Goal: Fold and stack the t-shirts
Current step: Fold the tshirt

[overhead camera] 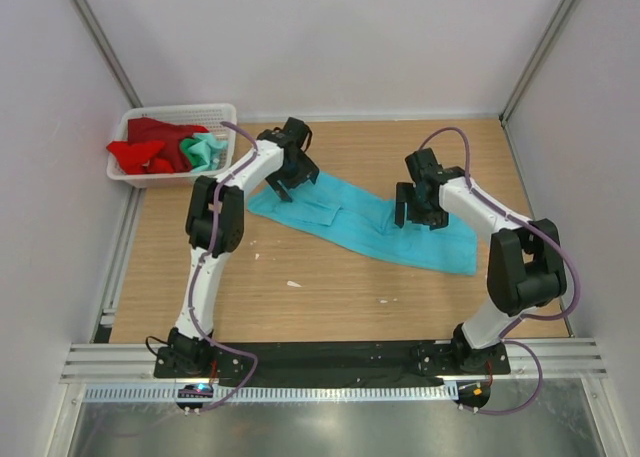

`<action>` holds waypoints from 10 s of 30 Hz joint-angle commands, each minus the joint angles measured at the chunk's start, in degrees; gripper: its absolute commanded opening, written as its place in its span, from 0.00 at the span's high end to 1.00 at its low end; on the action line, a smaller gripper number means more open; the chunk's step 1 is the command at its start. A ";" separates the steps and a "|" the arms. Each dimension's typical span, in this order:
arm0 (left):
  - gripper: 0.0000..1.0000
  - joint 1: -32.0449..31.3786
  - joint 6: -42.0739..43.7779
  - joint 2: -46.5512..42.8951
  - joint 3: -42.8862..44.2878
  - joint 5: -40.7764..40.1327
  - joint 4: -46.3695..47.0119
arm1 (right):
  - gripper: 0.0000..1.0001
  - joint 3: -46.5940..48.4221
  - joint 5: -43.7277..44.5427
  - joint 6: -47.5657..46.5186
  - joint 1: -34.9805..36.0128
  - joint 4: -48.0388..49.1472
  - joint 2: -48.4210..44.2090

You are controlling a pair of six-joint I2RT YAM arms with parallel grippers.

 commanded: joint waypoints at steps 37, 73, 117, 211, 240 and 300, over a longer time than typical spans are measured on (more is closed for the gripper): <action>0.23 9.24 33.34 19.49 24.73 5.69 23.09 | 0.19 -4.66 -1.22 0.86 9.05 6.21 8.38; 0.25 2.30 38.71 -0.82 15.06 -9.86 20.46 | 0.00 7.90 3.79 9.50 16.81 -4.96 -9.47; 0.15 -4.38 36.69 -6.24 21.40 -2.13 18.29 | 0.00 -12.66 -19.67 4.48 5.72 3.74 -14.21; 0.49 -0.51 16.83 -57.77 -85.13 27.49 22.30 | 0.42 -46.15 -12.38 48.87 39.12 30.20 -31.35; 1.00 -1.04 14.63 -62.42 -85.32 32.59 24.50 | 0.99 -44.59 -11.94 52.03 39.21 28.09 -33.37; 1.00 12.32 9.62 -7.86 -12.28 33.72 17.56 | 0.99 34.88 -40.85 11.51 -4.21 3.56 28.76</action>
